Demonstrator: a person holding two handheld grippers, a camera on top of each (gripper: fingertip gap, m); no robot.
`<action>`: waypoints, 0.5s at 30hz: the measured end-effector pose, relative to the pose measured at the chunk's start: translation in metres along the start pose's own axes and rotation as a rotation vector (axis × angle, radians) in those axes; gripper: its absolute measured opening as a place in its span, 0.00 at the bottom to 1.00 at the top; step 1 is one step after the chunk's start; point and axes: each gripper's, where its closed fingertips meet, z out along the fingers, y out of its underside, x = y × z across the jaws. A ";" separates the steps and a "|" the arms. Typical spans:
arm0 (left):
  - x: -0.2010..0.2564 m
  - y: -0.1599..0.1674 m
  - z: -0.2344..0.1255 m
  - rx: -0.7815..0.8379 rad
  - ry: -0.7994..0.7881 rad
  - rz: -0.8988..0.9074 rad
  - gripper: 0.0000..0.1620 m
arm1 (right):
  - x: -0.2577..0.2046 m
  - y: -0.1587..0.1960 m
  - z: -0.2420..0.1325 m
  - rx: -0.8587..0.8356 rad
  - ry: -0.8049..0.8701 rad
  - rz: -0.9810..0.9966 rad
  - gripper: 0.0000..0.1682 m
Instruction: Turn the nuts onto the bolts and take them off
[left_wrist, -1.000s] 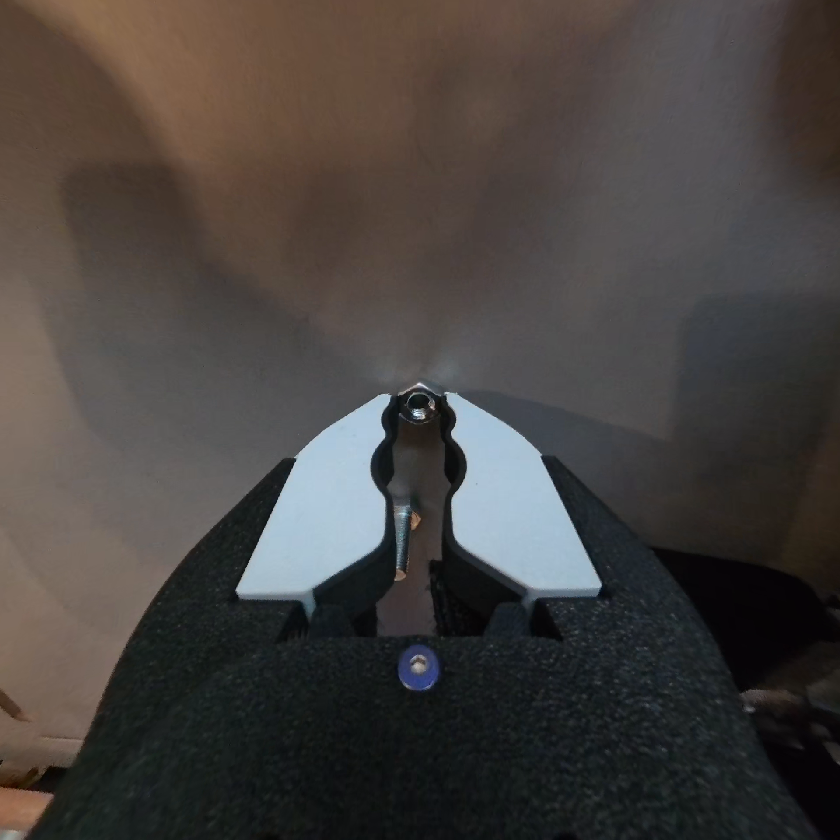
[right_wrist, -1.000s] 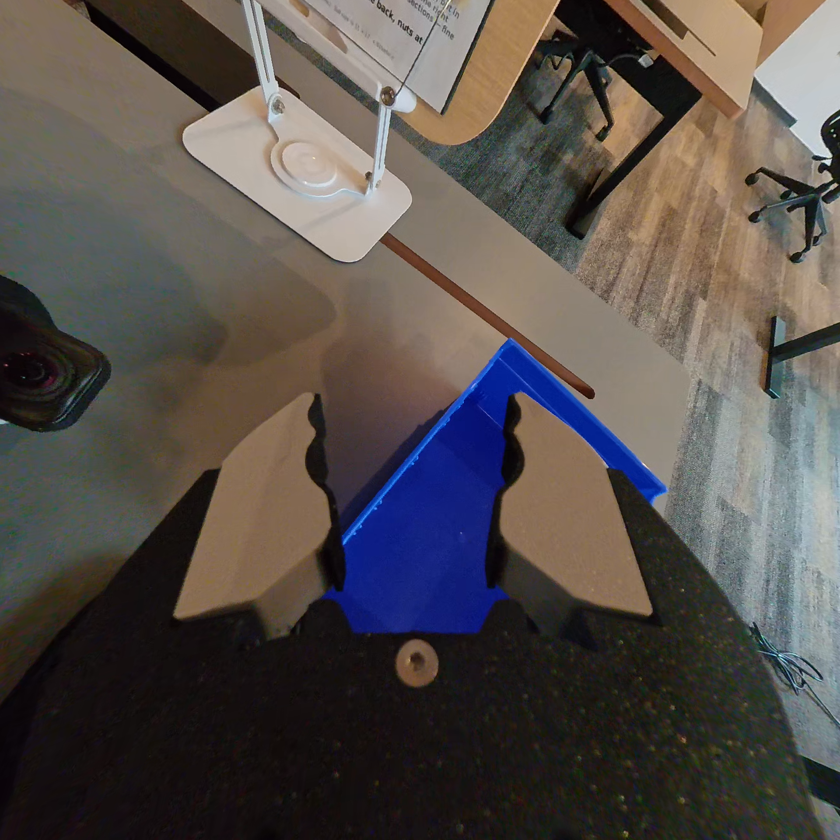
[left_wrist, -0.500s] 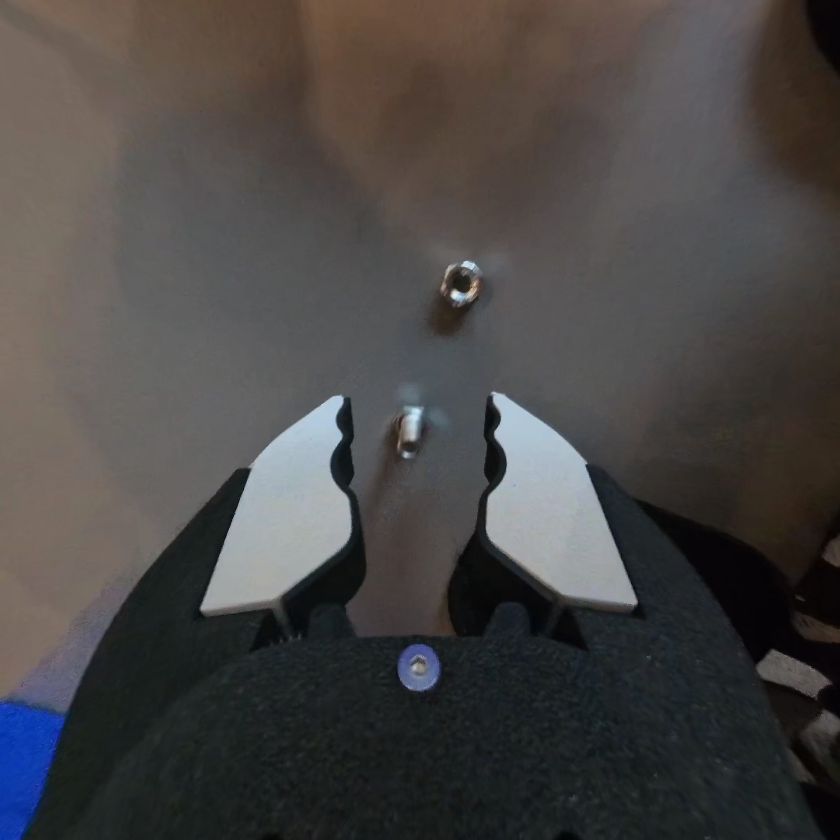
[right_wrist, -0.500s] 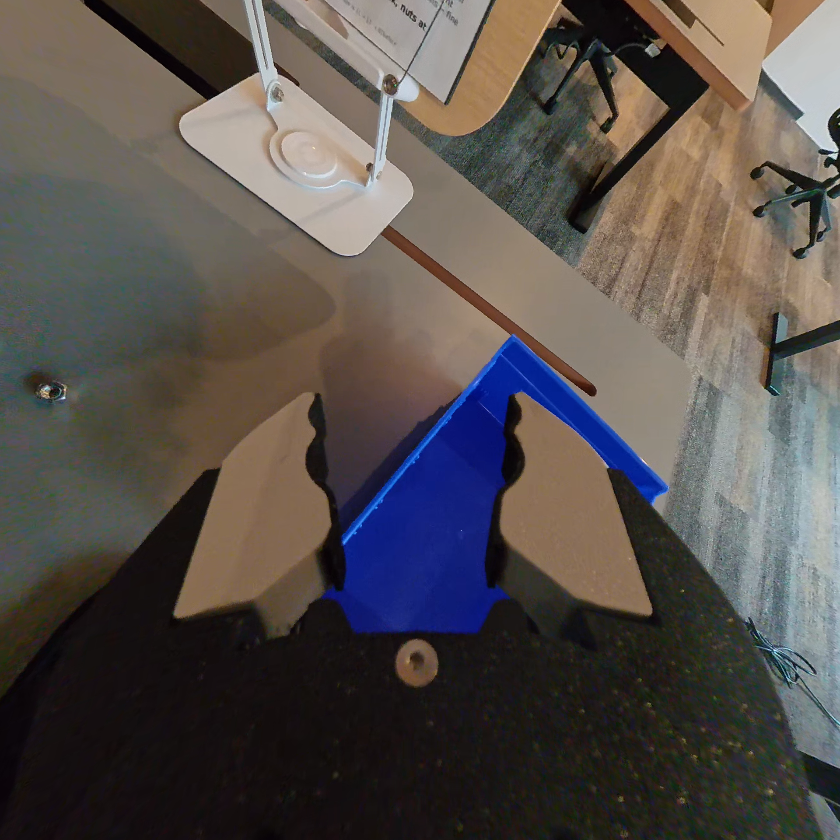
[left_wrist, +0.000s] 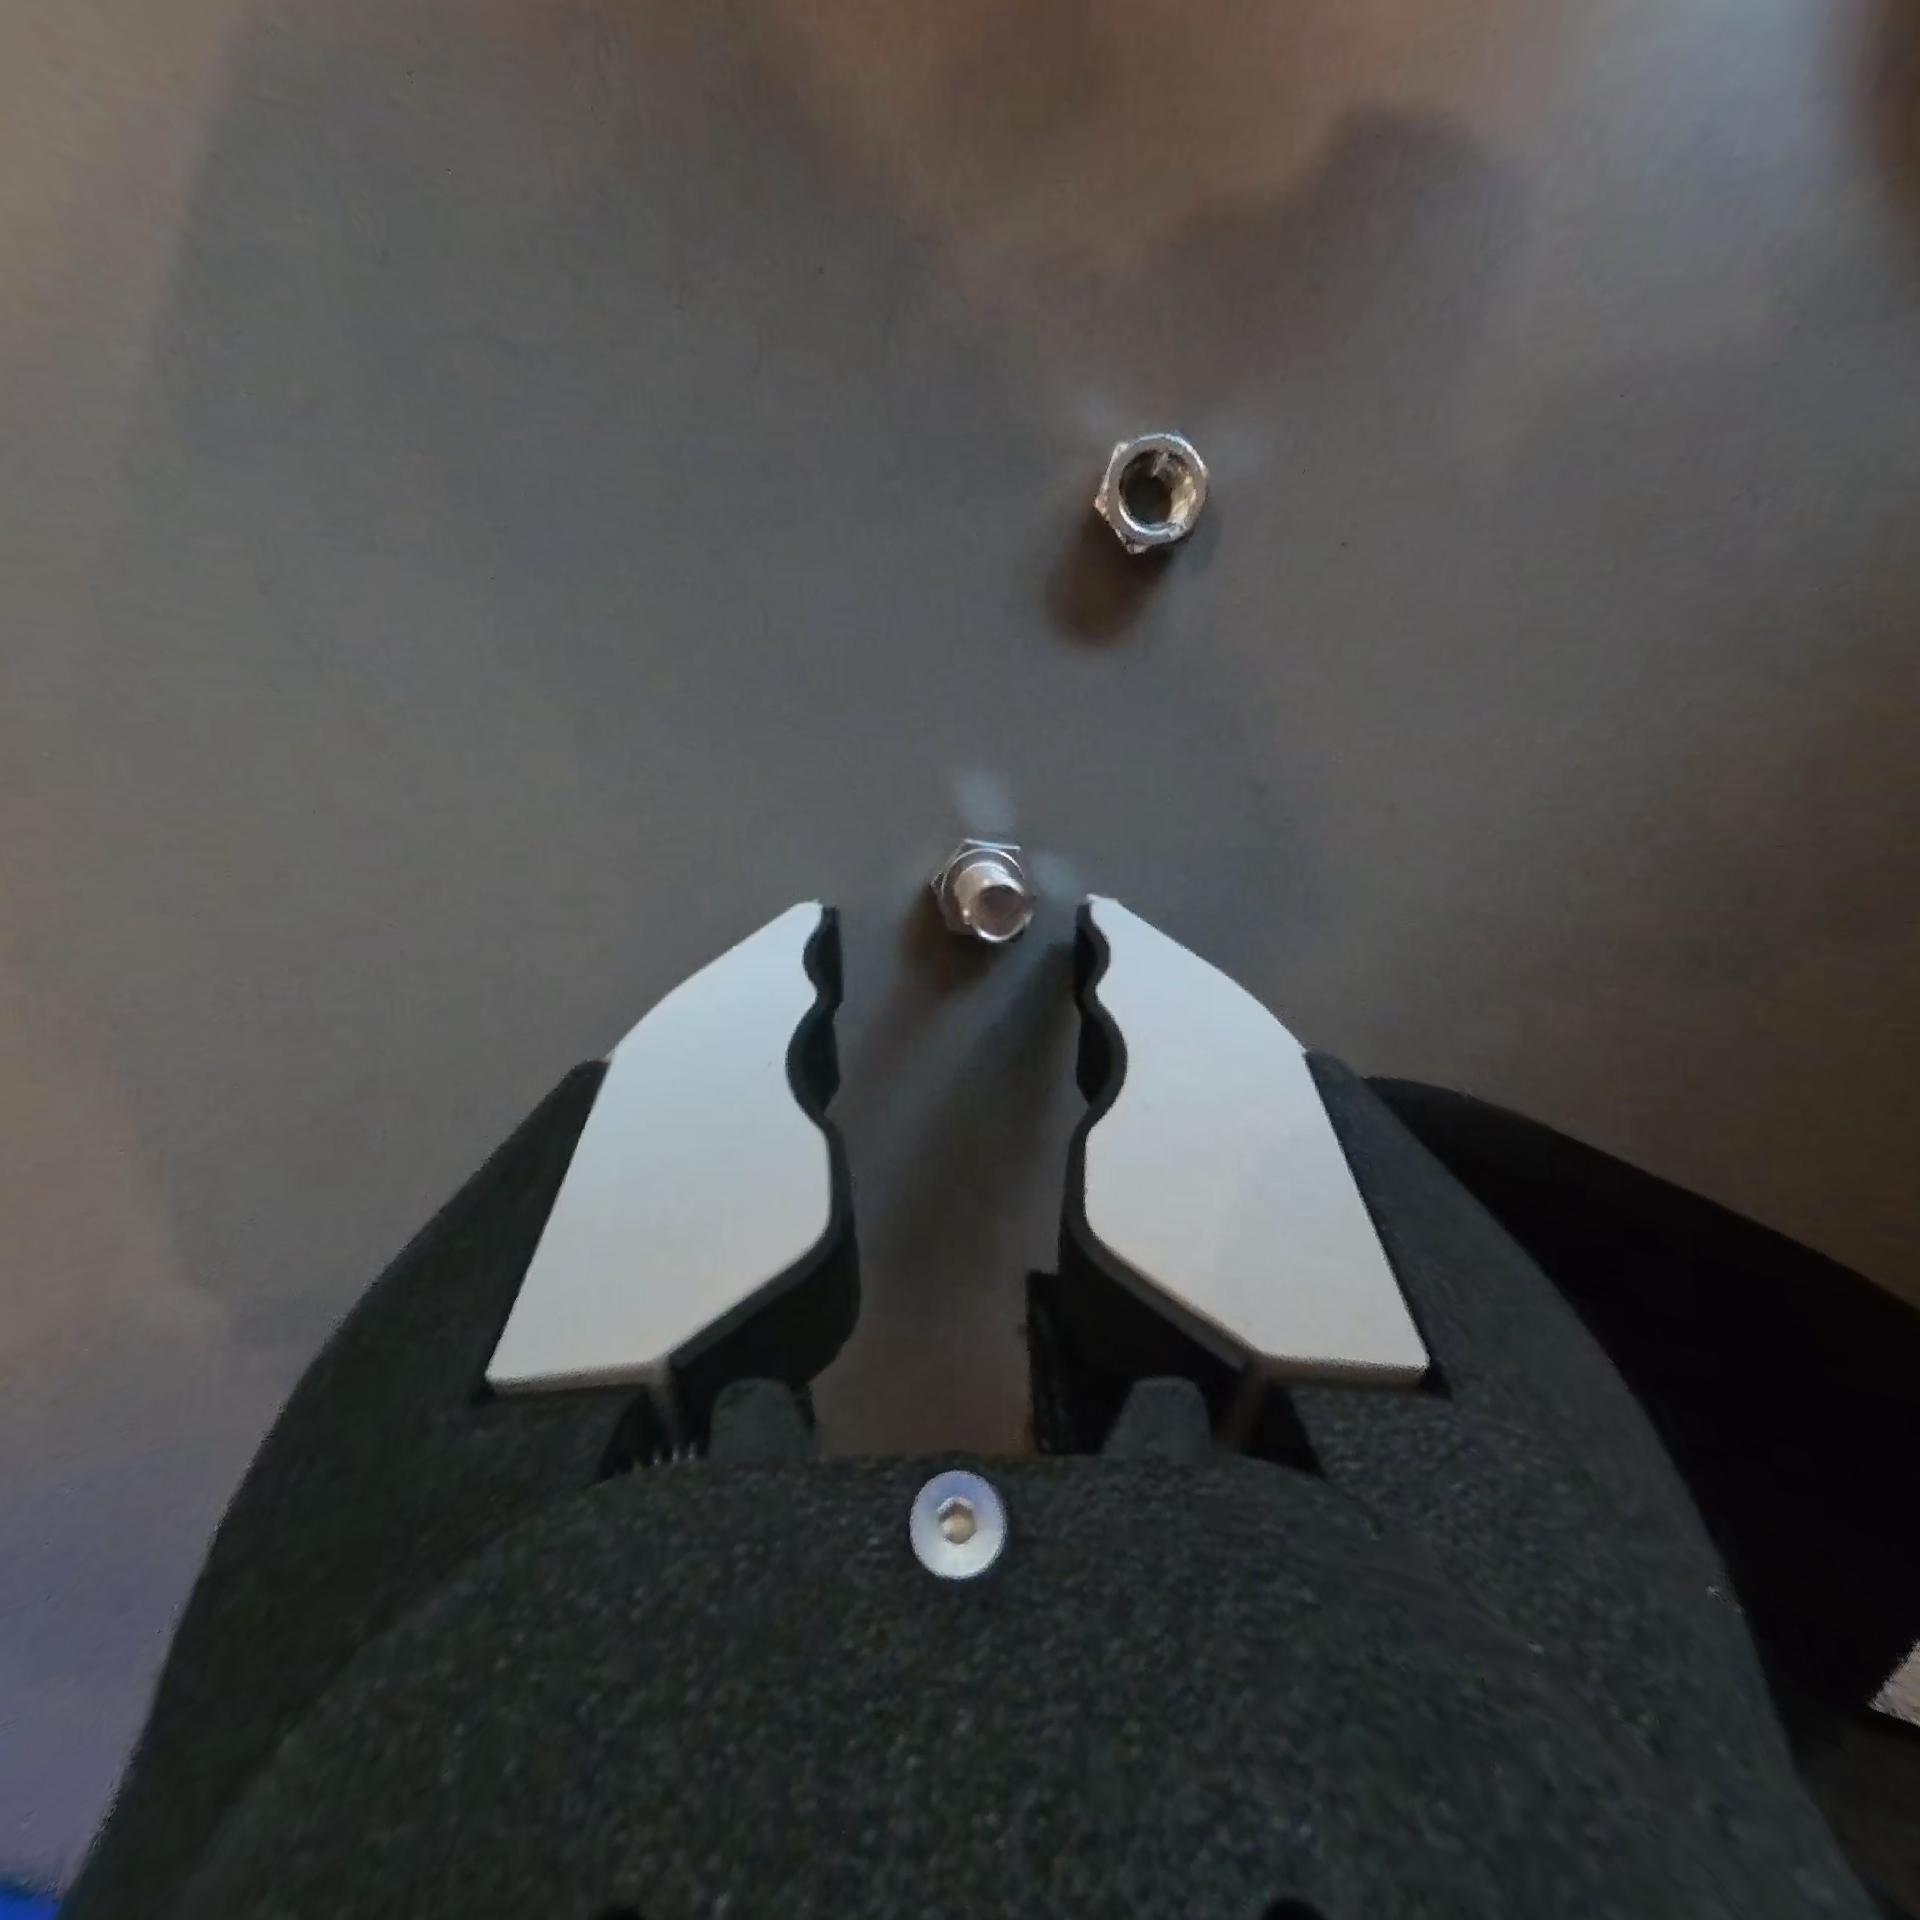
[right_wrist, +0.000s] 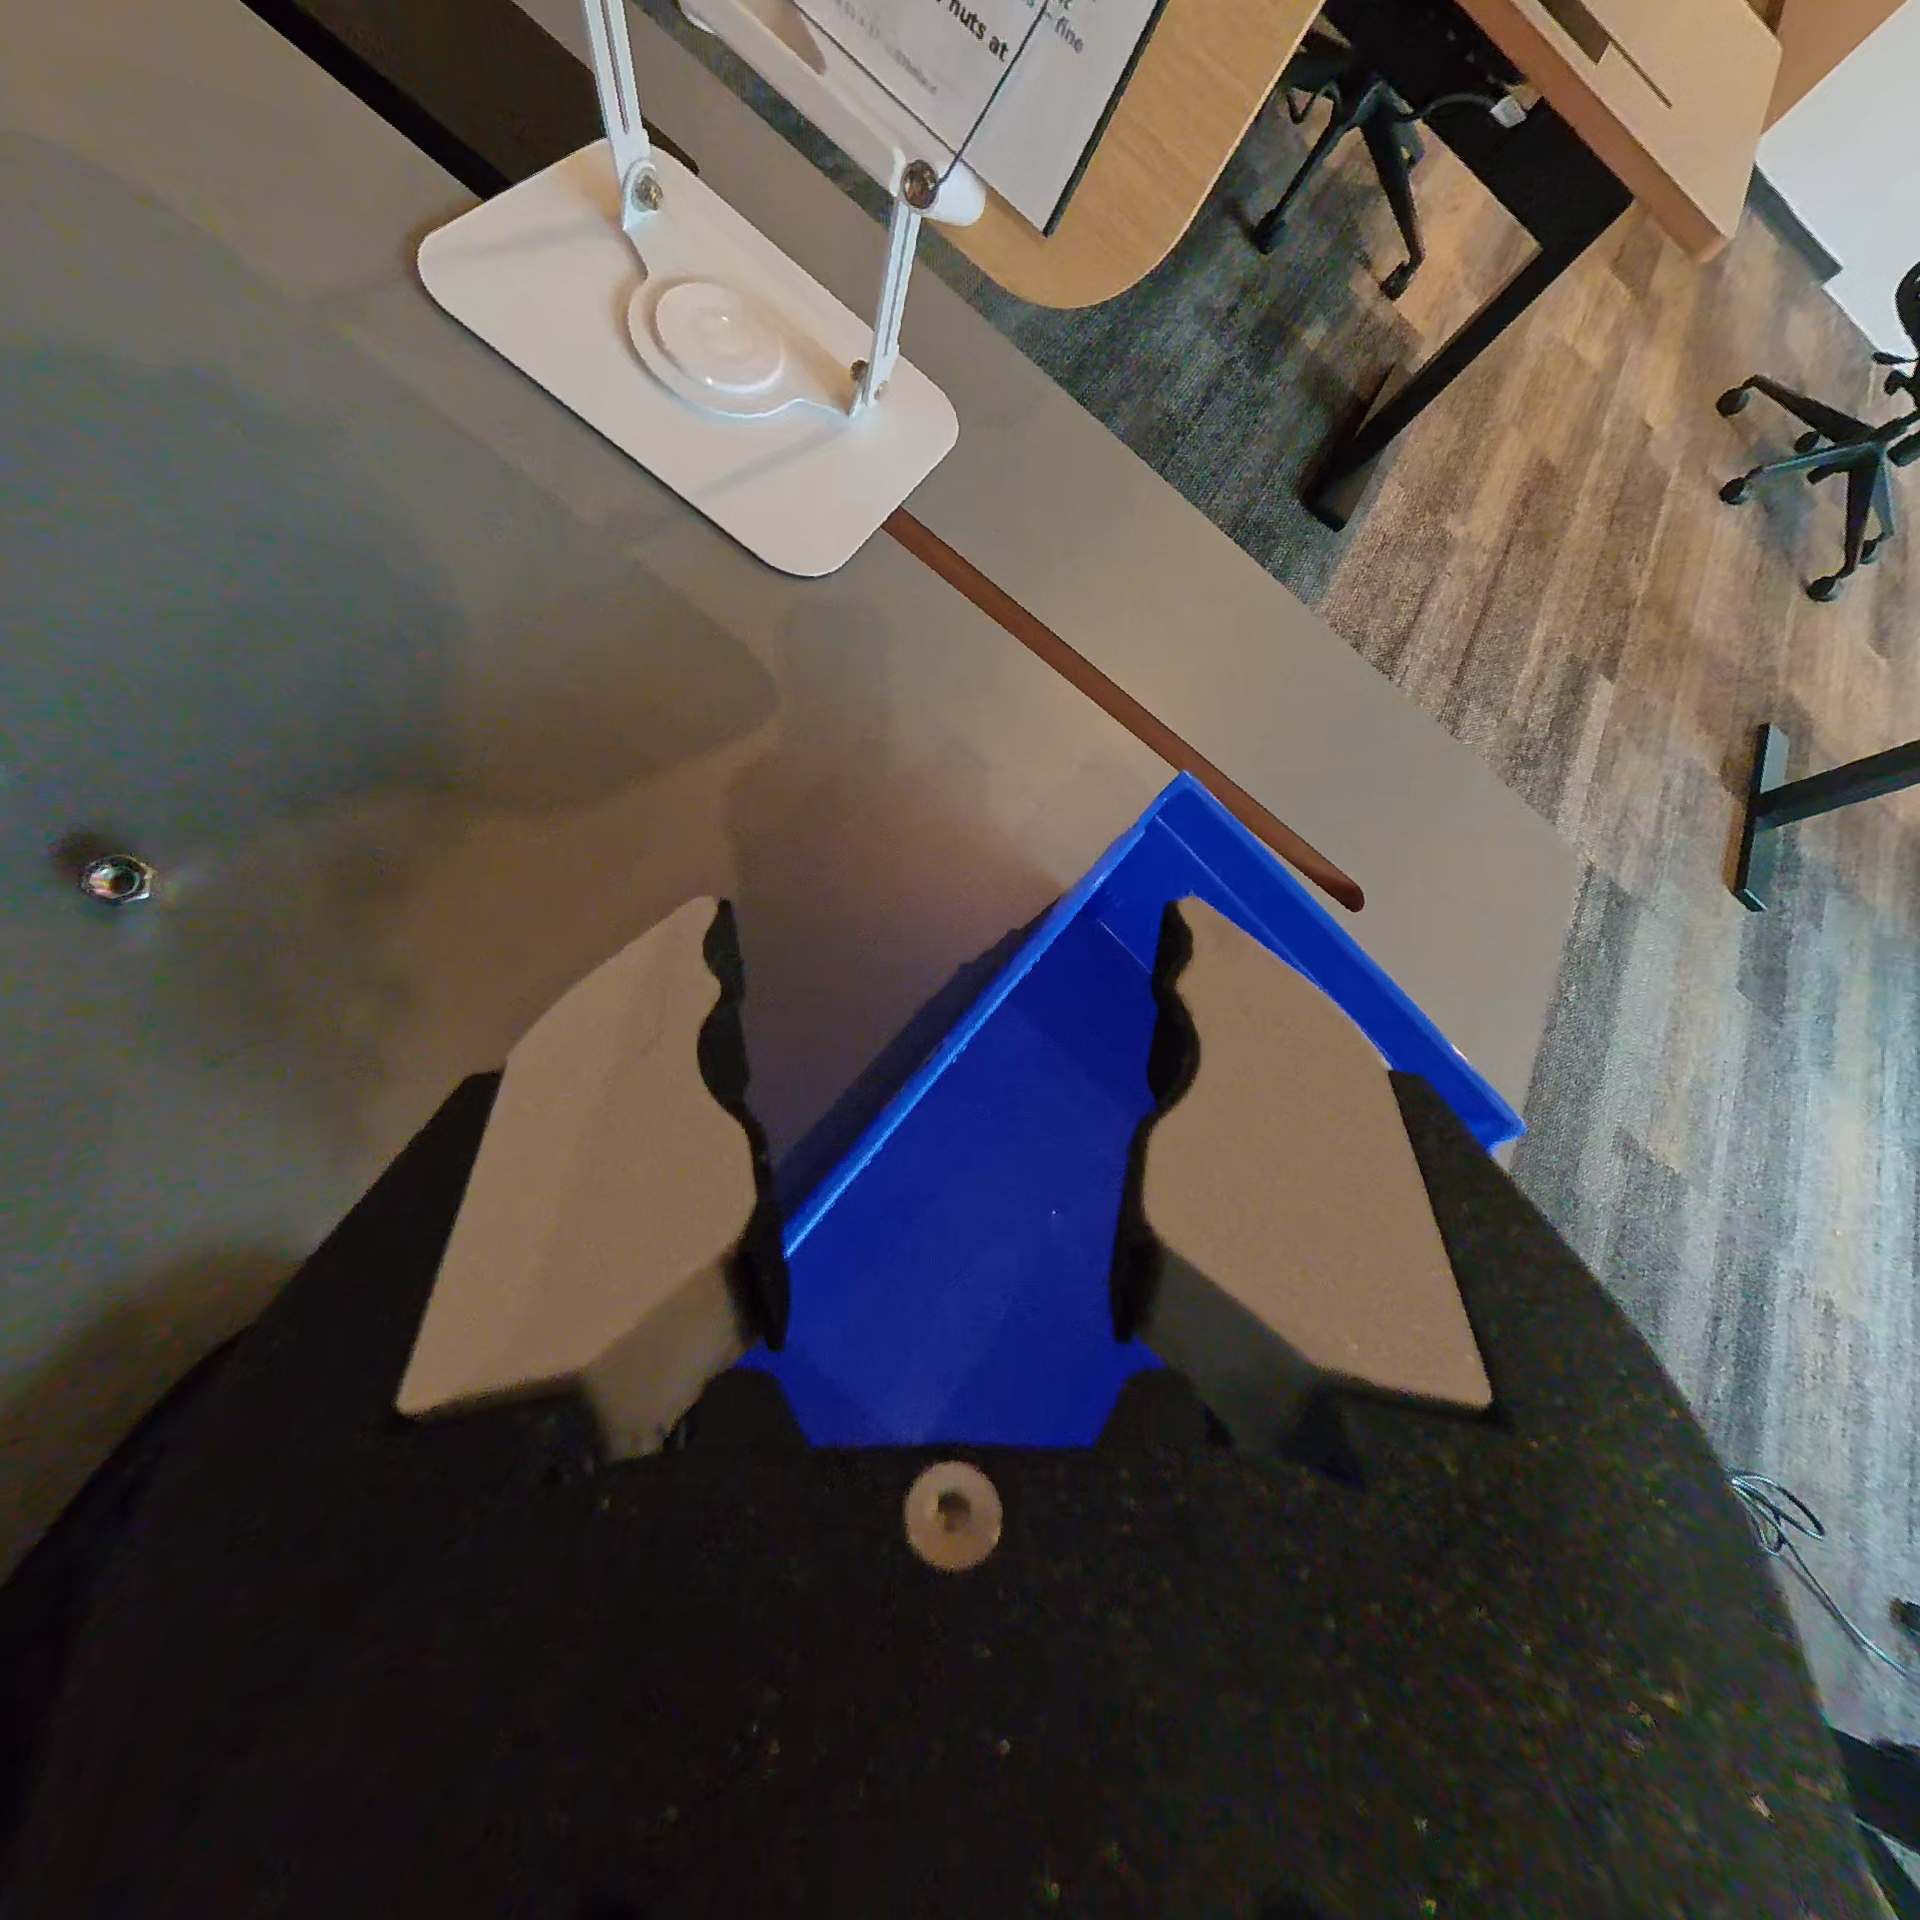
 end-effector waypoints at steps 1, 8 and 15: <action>0.000 -0.001 0.000 0.004 0.007 -0.005 0.25 | 0.000 0.000 0.000 -0.002 0.000 0.000 0.45; 0.003 -0.001 0.002 0.015 -0.007 0.042 0.21 | -0.001 0.000 0.001 -0.004 -0.002 -0.004 0.45; 0.004 -0.005 0.002 0.126 0.002 0.017 0.16 | -0.004 -0.002 0.002 -0.006 -0.010 -0.015 0.45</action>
